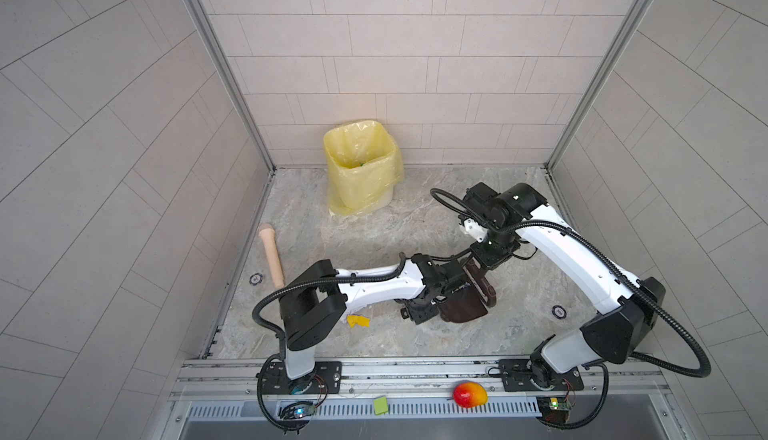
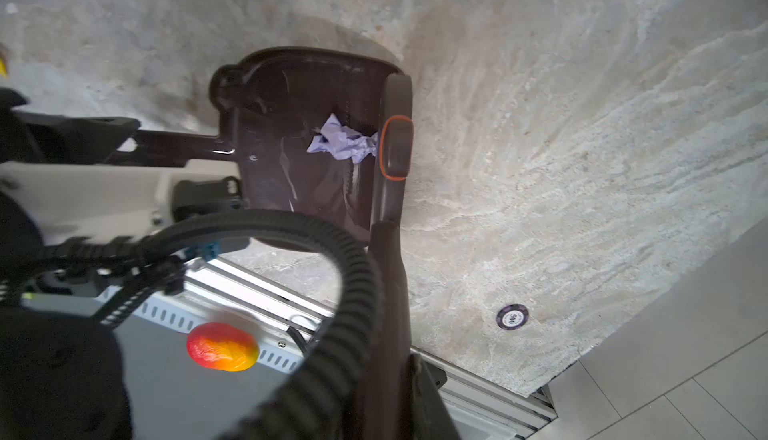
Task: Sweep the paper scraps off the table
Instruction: 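Sweep the purple scrap into the dustpan with the right gripper's brush, then lift the dustpan to the yellow bin with the left gripper while right brush withdraws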
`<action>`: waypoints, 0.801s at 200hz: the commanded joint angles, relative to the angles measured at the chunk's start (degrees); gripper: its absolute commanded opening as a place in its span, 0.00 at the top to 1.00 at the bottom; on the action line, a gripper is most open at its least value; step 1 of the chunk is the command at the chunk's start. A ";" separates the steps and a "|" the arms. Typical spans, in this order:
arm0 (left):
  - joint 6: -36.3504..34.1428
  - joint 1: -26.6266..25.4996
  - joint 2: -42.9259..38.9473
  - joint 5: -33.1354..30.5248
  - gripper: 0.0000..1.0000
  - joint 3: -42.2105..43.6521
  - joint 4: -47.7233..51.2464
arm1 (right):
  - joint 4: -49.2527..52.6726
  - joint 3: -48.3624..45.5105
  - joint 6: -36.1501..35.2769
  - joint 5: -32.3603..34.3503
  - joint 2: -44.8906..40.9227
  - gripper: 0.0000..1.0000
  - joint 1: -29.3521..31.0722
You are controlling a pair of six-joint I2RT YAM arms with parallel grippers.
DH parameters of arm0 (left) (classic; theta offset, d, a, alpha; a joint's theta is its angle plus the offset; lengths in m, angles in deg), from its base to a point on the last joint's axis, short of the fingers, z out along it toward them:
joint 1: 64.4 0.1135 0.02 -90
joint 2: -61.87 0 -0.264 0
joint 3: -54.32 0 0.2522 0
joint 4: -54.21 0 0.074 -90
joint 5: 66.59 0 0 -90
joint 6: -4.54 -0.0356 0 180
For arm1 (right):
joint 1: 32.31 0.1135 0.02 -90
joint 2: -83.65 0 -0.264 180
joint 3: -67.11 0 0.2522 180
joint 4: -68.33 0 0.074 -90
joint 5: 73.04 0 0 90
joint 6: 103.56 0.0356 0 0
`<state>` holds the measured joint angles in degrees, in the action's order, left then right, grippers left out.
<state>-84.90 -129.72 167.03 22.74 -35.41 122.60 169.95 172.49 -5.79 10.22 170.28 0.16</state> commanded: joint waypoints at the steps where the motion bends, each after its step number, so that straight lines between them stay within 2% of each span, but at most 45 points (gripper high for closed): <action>1: 0.19 -0.05 0.48 -0.61 1.00 -0.28 -0.09 | 1.18 2.36 2.92 -4.29 -2.66 1.00 1.87; 24: 0.38 -0.03 0.22 -0.73 1.00 0.04 -0.31 | 1.43 2.84 3.44 -5.39 -4.08 1.00 2.02; 54: 0.67 -0.07 -0.16 -0.68 1.00 0.56 -0.88 | 4.54 3.87 3.63 3.54 -5.48 1.00 0.33; 71: 0.85 -0.05 -0.30 -1.08 1.00 0.87 -1.19 | 5.08 4.00 3.23 5.76 -6.22 1.00 -1.31; 118: 2.38 0.10 -3.13 -3.88 1.00 2.37 -2.84 | 6.70 5.82 1.82 7.79 -7.72 1.00 -5.50; 160: 4.23 0.99 -7.46 -5.00 1.00 4.05 -3.84 | 5.47 5.30 0.79 5.91 -9.61 1.00 -10.45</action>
<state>-82.96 -129.39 163.84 19.75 -32.19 119.43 174.10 177.05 -3.97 15.81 163.02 -8.08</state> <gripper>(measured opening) 0.297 0.245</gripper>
